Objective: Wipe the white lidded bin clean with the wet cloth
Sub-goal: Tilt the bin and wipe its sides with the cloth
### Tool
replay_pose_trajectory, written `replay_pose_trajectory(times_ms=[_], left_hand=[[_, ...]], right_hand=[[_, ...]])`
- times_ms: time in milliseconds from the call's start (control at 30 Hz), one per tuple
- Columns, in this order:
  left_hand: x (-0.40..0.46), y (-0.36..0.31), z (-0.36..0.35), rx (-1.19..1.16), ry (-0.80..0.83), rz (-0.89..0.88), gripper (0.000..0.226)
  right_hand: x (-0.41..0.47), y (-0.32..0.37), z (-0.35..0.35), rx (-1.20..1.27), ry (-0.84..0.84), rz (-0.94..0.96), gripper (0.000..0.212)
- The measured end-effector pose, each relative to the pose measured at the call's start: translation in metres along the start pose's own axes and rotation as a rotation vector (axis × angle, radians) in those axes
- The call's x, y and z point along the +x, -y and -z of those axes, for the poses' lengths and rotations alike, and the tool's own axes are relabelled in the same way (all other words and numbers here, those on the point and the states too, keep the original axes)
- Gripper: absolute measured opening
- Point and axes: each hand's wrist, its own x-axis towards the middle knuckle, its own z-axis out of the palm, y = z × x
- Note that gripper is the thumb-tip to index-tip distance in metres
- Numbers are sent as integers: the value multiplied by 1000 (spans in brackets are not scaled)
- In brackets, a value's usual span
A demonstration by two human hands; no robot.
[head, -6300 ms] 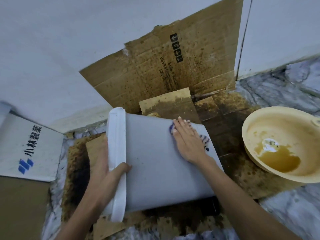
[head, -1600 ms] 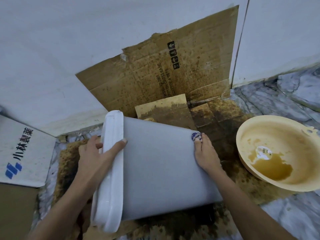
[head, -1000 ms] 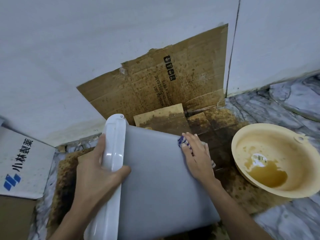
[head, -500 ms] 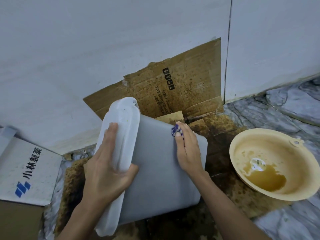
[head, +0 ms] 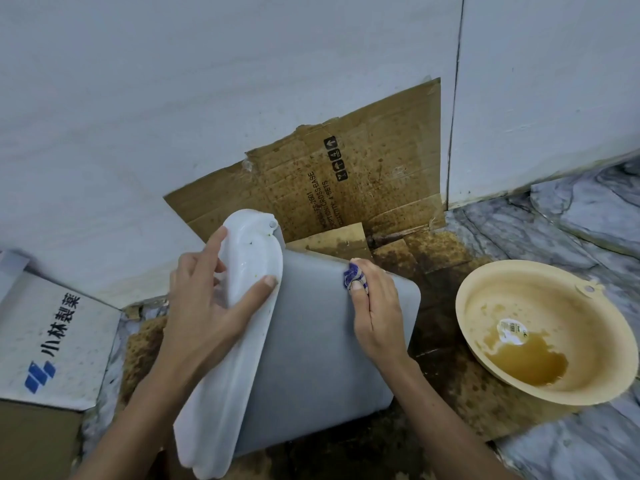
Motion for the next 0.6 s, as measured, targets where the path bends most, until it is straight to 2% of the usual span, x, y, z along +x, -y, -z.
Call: replay_pose_trajectory(times_ms=[100, 233, 367, 467, 600], left_hand=[[26, -11, -2, 27, 5, 71, 97], [46, -10, -3, -96, 122, 156, 83], [69, -4, 5, -6, 186, 192, 96], [82, -7, 10, 73, 274, 273, 79], [78, -16, 8, -52, 278, 333, 74]], right_hand=[[-5, 2, 0, -9, 1, 18, 40], [-7, 3, -1, -15, -13, 30, 41], [-7, -1, 0, -33, -32, 27, 40], [-12, -2, 2, -23, -43, 37, 39], [-18, 4, 3, -22, -45, 28, 40]])
